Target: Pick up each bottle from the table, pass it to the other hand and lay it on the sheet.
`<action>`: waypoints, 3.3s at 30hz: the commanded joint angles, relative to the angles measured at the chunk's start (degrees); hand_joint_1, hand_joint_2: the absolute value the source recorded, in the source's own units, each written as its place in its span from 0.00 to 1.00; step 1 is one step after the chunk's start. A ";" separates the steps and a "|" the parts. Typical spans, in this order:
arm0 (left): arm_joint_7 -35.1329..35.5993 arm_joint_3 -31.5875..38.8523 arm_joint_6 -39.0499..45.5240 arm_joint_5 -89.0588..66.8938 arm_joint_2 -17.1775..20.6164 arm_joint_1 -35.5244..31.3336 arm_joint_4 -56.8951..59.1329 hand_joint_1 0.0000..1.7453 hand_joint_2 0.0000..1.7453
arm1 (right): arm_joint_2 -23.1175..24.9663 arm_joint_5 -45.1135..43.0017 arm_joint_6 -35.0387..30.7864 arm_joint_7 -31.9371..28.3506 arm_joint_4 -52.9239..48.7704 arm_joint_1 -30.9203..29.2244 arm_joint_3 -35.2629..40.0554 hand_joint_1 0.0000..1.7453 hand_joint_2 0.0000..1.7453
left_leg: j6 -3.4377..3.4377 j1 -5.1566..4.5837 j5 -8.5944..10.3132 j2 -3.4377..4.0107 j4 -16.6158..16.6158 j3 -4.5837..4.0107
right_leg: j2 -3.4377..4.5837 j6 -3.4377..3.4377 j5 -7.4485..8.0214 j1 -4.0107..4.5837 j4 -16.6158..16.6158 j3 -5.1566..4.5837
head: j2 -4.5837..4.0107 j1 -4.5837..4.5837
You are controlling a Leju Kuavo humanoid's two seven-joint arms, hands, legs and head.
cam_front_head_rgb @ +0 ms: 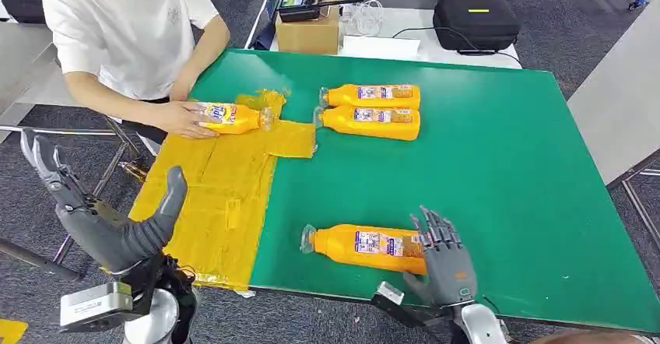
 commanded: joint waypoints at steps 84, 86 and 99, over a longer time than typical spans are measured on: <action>18.10 -8.66 -35.79 26.28 2.05 -3.45 29.07 0.00 1.00 | 13.60 -41.80 -0.72 -18.16 2.51 -3.26 -8.96 1.00 1.00 | 0.28 0.15 -0.29 -0.01 -0.17 1.54 | 0.05 -0.32 -0.03 0.23 -0.50 1.67 | -0.02 0.00; 18.23 -8.20 -35.48 29.96 1.59 -3.82 29.95 0.00 1.00 | 16.32 -47.15 -3.89 -20.36 1.82 -3.02 -11.41 1.00 1.00 | 0.27 0.11 -0.31 0.21 -0.11 1.12 | 0.27 -0.31 -0.03 0.19 -0.30 1.08 | -0.02 -0.02; 17.26 -8.85 -40.66 36.49 2.74 -1.75 27.10 0.00 1.00 | 18.29 -57.49 -5.36 -27.25 3.64 -3.52 -16.38 1.00 1.00 | 0.28 0.06 -0.24 0.07 -0.06 0.34 | 0.05 -0.19 -0.04 0.12 -0.29 0.43 | -0.02 -0.02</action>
